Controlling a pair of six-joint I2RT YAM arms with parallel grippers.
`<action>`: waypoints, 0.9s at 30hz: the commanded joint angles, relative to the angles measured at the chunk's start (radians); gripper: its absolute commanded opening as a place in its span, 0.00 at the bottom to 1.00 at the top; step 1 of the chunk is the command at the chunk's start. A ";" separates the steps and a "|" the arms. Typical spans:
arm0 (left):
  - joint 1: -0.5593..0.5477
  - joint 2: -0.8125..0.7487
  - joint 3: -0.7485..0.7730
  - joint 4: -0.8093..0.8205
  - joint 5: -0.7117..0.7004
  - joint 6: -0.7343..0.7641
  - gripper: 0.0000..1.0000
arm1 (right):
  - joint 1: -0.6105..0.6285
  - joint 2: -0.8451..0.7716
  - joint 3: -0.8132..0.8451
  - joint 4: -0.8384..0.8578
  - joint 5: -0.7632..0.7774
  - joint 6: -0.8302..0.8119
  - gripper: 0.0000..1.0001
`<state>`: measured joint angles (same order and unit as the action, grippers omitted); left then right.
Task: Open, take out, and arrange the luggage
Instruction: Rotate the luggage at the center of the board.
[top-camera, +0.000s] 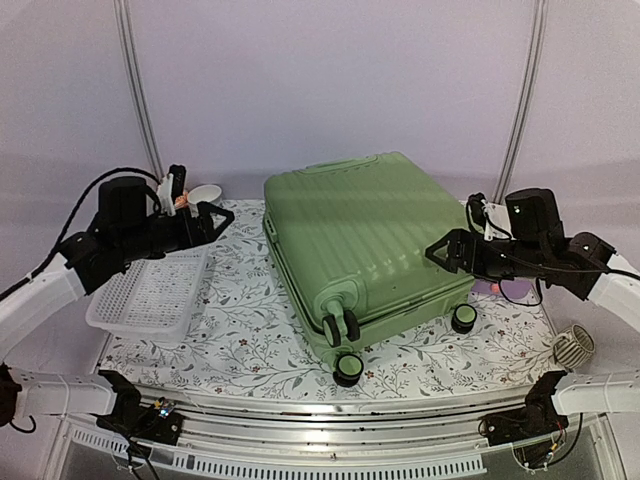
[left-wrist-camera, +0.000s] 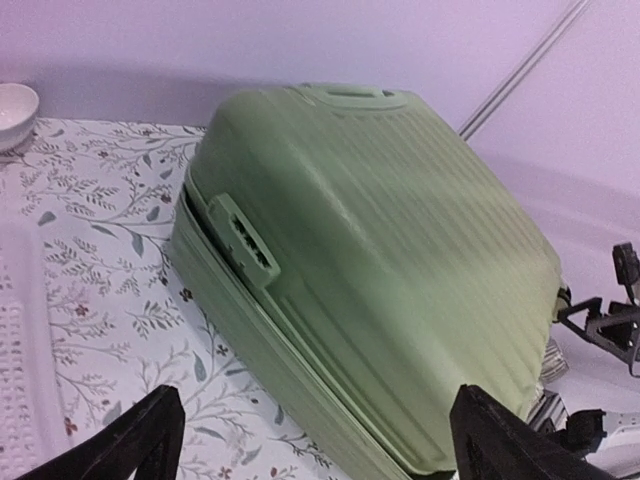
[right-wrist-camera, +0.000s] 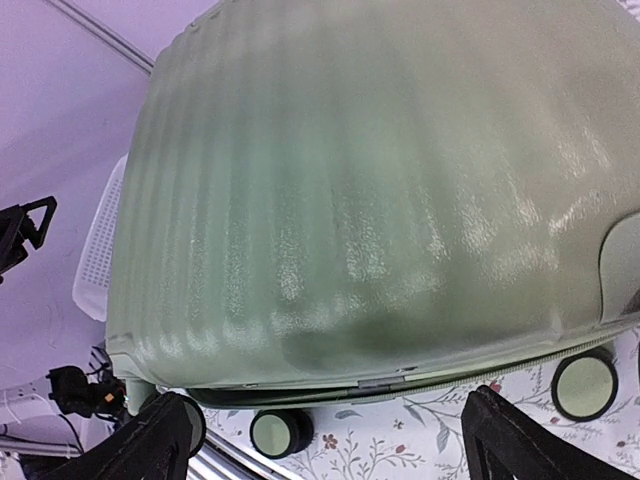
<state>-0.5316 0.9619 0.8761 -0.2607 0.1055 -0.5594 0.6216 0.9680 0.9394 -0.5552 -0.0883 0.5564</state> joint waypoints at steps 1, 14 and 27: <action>0.159 0.134 0.104 0.068 0.223 0.075 0.95 | 0.000 -0.009 0.030 -0.088 0.033 0.218 0.96; 0.259 0.659 0.450 0.266 0.433 0.161 0.94 | -0.093 0.005 0.076 -0.324 0.256 0.459 0.94; 0.285 1.097 0.774 0.455 0.658 0.052 0.97 | -0.120 0.018 0.035 -0.031 0.086 0.355 0.94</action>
<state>-0.2577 1.9987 1.6188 0.1070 0.6735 -0.4427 0.5076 1.0042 0.9936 -0.8131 0.0612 0.9897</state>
